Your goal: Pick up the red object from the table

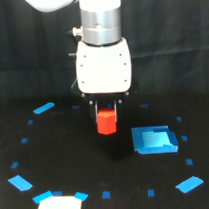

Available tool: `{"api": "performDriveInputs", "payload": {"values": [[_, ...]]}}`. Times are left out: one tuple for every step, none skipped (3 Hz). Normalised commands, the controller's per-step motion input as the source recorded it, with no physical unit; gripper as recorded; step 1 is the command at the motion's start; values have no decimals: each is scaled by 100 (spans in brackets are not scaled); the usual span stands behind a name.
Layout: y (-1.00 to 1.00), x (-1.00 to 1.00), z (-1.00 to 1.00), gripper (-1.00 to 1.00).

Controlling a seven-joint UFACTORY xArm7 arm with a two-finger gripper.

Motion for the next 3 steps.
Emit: {"api": "performDriveInputs", "payload": {"values": [[-100, -9, 61, -65], [-100, 25, 100, -100], [95, -20, 27, -88]]}}
